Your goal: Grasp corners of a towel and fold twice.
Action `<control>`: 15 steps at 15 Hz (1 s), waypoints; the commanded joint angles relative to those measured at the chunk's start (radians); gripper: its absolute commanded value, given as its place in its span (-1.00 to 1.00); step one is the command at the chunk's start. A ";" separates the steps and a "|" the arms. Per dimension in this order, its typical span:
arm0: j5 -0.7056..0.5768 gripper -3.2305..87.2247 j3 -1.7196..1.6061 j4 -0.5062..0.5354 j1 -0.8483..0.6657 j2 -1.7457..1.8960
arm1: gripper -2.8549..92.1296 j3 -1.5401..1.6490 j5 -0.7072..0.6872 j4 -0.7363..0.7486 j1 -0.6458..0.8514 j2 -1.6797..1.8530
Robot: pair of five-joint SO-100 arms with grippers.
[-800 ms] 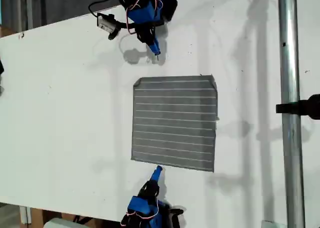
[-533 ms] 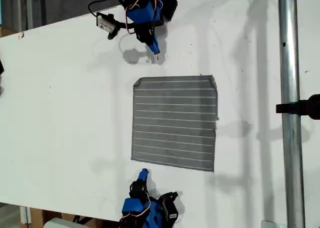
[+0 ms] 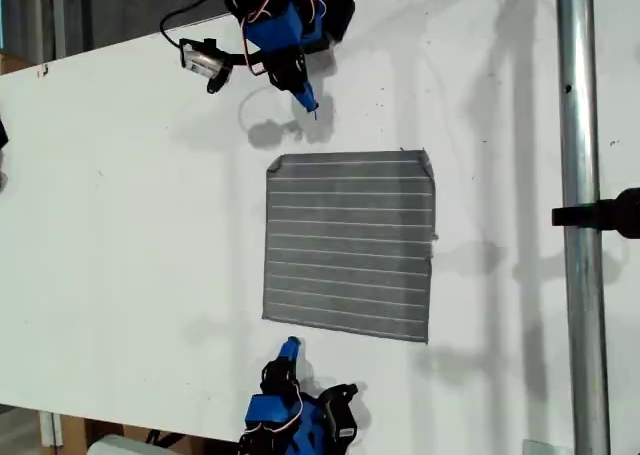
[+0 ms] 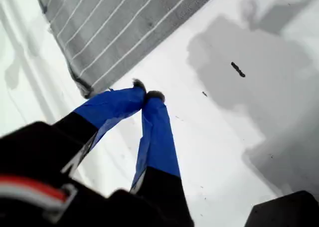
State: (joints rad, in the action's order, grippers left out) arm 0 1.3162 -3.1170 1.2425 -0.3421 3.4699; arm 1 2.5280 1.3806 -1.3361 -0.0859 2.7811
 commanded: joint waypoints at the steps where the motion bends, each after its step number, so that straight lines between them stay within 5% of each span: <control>1: 0.009 -0.99 0.002 -0.017 -0.012 0.005 | -0.94 -0.295 -0.028 0.028 -0.087 -0.350; 5: 0.009 -0.99 0.002 -0.015 -0.009 0.005 | -0.94 -0.706 -0.044 0.034 -0.285 -0.784; 7: 0.008 -0.99 0.002 -0.015 -0.009 0.005 | -0.94 -0.989 -0.049 -0.075 -0.370 -1.014; 9: 0.008 -0.99 0.002 -0.017 -0.009 0.005 | -0.38 -1.094 -0.077 -0.081 -0.407 -1.088; 11: 0.005 -0.99 0.002 -0.015 -0.009 0.005 | -0.04 -1.088 -0.138 -0.044 -0.411 -1.098; 15: 0.011 -0.99 0.002 -0.014 -0.006 0.005 | -0.06 -1.089 -0.120 -0.087 -0.425 -1.285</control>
State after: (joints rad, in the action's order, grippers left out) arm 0 1.3162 -3.1170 1.2425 -0.3421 3.4699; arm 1 1.5064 1.2548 -1.4251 -0.4970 1.5355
